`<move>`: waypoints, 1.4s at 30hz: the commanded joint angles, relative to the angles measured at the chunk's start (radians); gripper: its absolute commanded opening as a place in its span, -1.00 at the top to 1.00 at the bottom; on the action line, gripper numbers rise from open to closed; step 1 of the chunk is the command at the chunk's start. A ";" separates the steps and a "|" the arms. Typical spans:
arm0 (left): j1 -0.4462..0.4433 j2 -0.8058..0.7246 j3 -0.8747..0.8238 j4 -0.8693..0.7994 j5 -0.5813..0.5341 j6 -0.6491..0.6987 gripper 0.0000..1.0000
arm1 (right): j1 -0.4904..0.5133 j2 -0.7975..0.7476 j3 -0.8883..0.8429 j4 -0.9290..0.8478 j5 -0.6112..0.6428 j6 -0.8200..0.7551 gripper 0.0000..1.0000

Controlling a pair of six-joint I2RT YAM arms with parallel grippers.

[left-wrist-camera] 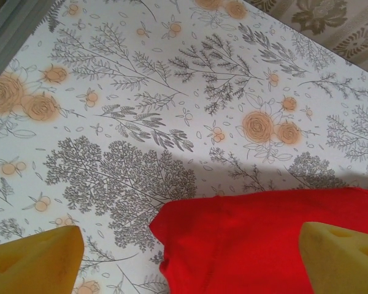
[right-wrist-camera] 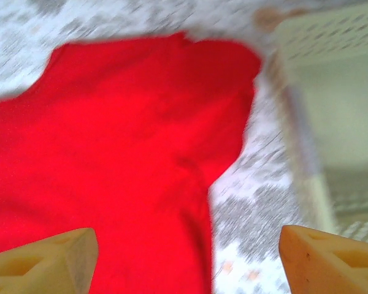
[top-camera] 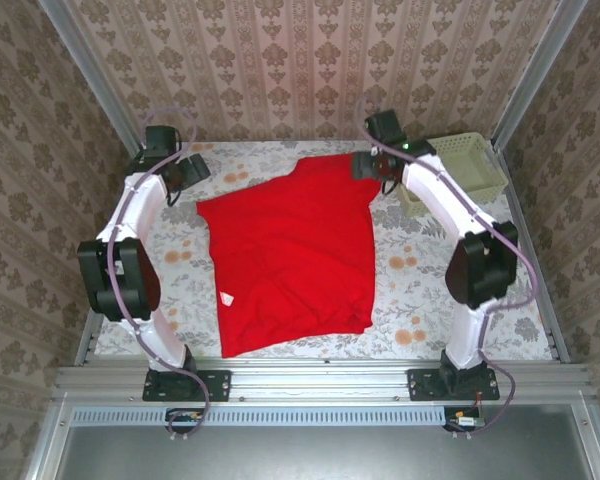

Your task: Fold the inside-out t-shirt

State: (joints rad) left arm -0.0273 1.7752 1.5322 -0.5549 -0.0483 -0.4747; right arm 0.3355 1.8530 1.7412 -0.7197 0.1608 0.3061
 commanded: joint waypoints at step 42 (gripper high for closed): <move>-0.468 -0.230 -0.391 0.125 0.091 0.043 -0.18 | 0.014 -0.105 -0.751 0.295 -0.069 0.316 -0.49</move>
State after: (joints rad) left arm -0.5888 1.5925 1.1507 -0.4343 0.0113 -0.3462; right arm 0.3603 1.7710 1.0252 -0.3645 0.0708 0.6067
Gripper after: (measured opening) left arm 0.585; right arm 0.745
